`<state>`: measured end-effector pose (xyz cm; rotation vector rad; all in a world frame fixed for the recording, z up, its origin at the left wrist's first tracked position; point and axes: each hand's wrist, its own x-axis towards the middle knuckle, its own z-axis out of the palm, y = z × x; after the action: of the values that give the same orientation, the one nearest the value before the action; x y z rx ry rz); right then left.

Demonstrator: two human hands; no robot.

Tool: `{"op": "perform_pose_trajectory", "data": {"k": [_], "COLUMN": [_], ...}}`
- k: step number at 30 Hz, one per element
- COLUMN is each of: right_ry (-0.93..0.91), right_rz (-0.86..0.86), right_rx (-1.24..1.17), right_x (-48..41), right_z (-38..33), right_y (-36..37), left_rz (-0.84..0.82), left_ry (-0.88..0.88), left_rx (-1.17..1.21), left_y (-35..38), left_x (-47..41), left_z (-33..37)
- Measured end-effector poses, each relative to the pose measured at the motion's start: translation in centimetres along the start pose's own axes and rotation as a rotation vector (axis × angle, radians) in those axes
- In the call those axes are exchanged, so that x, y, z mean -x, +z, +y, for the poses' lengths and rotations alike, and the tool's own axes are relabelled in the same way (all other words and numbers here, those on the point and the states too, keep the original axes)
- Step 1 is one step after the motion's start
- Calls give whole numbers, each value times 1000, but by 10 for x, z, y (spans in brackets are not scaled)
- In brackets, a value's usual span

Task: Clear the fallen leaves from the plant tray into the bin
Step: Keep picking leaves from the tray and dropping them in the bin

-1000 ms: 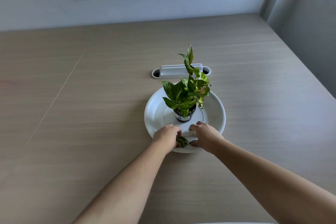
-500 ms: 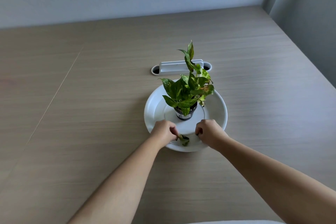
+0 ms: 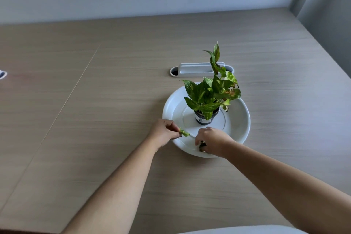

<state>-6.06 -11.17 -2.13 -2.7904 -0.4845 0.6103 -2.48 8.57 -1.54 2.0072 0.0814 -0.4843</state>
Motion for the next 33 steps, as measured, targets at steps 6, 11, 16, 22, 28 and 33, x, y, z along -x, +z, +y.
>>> {"op": "perform_pose_trajectory", "data": {"k": [6,11,16,22,28,33], "right_ry": [77,331,348,327,351,457], "right_rz": [-2,284,192,-80,-70,201], "right_rx": [-153,-606,-445,-62,-87,-393], "right_x": [0,10,17,13,8,13], "right_z": [3,35,47,31,26,39], "right_y": [6,-25,-36,-17,-9,-18], "left_rz": [3,6,-1,-8,-24,-36], "left_ry": [21,21,16,39,54,56], "left_rx": [-3,23,98,123,124,148], "left_y": [2,1,3,4,9,13], "left_x": [-1,-3,-6,-5,-3,-3], "left_z": [-2,-2,-1,0,-1,-3]}}
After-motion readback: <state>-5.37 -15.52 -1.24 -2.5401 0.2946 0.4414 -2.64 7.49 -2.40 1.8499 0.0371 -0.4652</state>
